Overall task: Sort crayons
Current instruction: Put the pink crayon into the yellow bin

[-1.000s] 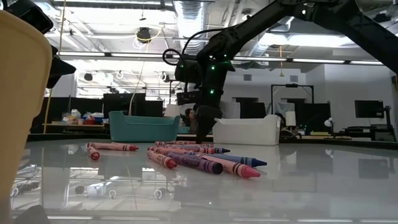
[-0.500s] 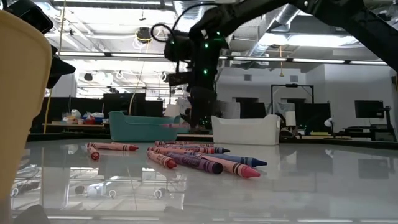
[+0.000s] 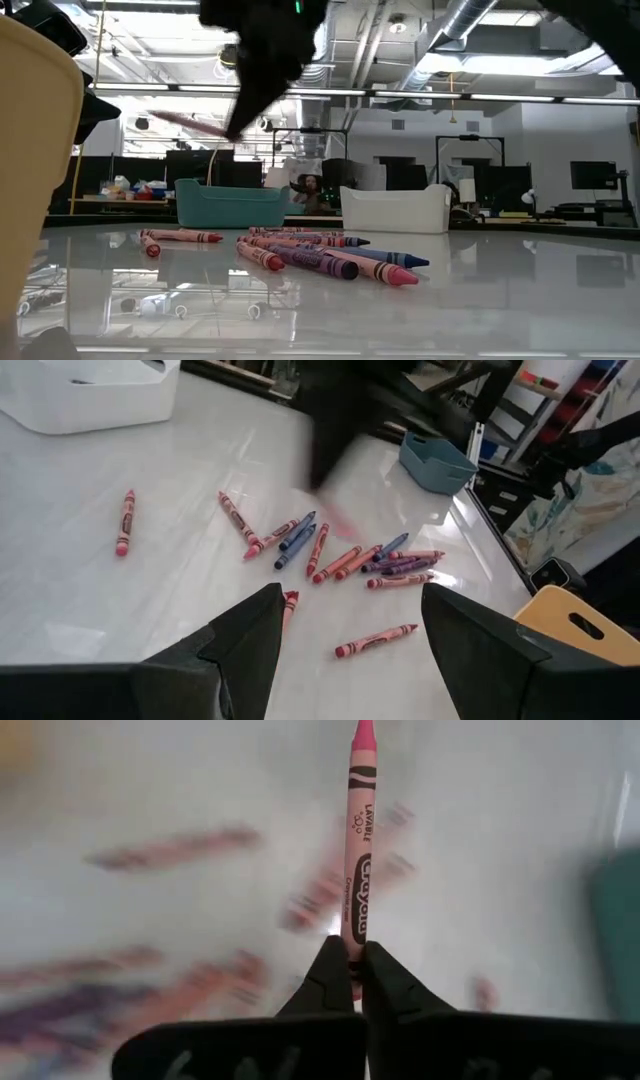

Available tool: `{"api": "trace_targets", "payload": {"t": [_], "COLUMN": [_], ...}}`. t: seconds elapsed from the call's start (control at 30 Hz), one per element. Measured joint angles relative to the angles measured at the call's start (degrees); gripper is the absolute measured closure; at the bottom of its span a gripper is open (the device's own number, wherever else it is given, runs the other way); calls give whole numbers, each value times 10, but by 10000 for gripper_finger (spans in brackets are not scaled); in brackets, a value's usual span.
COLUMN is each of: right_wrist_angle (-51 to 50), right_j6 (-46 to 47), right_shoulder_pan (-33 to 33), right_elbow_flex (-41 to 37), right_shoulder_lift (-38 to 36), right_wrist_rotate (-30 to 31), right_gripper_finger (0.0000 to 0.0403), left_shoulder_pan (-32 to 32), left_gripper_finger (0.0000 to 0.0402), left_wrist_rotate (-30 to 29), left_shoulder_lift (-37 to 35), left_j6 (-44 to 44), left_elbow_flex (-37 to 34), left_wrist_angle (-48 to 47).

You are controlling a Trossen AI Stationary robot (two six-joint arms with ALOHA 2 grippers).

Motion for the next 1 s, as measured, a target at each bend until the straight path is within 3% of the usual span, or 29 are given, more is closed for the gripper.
{"api": "trace_targets", "payload": {"t": [0.23,0.43,0.7,1.0], "right_wrist_angle": [141,242,266,392], "right_j6": [45,61,112,158], "right_shoulder_pan": [118,182,215,216], "right_elbow_flex": [-7,-10,-21,-127], "right_shoulder_lift": [2,2,2,3], "right_wrist_rotate": [0,-1,-2,-2], "right_gripper_finger": [401,401,399,398], "left_shoulder_pan": [0,0,0,0], "left_gripper_finger": [174,174,174,174], "left_wrist_rotate": [-1,-1,-2,-2], "left_shoulder_lift": [0,0,0,0], "left_j6": [-4,-22,-36,-36], "left_elbow_flex": [0,0,0,0], "left_wrist_angle": [0,0,0,0]}}
